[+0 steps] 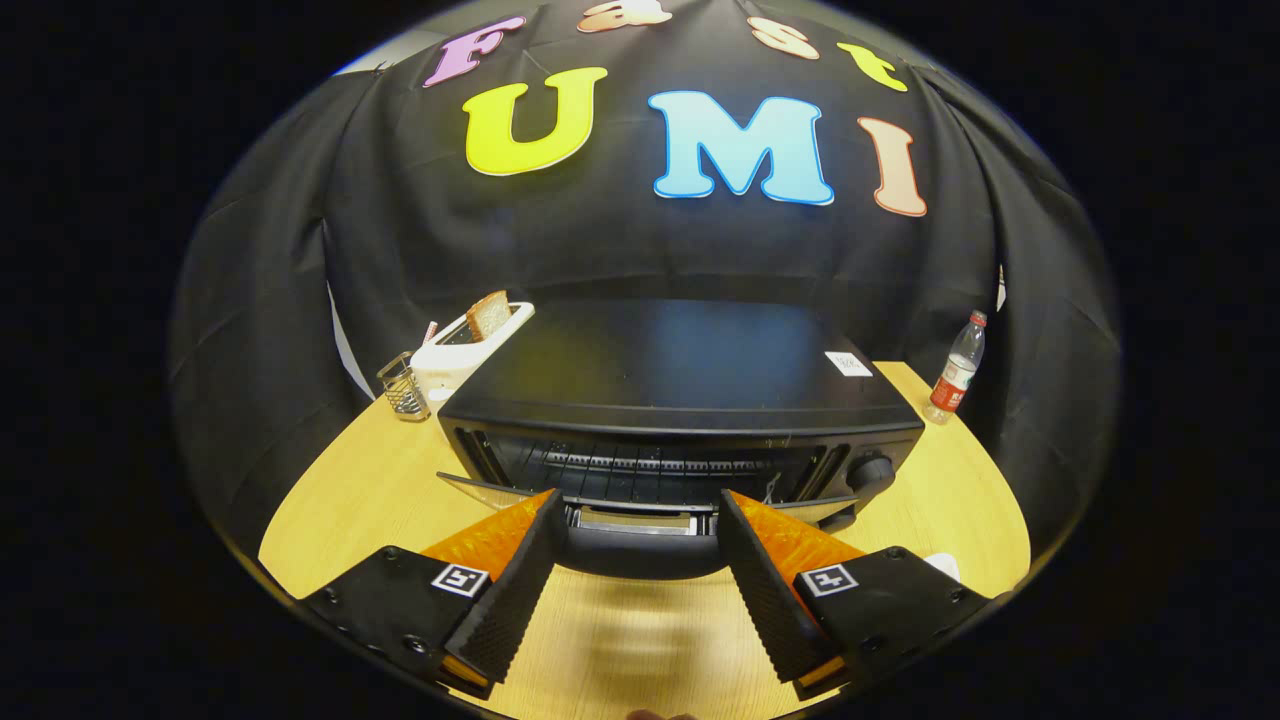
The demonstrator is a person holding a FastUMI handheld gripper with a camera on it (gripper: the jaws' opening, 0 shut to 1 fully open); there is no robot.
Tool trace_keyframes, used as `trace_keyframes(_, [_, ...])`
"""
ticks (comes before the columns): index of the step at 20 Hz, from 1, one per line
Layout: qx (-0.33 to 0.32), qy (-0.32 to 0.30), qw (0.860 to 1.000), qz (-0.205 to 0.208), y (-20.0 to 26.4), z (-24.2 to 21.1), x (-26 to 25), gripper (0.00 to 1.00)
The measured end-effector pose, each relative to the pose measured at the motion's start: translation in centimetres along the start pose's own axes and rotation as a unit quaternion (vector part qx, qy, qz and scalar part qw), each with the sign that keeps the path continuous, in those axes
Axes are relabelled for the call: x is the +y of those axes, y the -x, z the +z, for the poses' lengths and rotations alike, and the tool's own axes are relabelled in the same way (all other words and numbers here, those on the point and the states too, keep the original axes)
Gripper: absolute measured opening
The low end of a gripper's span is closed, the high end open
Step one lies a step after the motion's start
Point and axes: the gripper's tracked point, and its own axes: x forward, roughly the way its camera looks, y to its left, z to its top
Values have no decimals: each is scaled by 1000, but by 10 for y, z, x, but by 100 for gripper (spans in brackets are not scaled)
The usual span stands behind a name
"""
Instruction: Open the toaster oven, put the food inside, and close the toaster oven door.
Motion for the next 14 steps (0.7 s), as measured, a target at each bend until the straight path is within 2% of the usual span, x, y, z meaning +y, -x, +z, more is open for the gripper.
trace_keyframes(6, [19,9,1000,2,16,-30,2,97])
trace_keyframes(14, [37,69,997,2,23,-67,3,98])
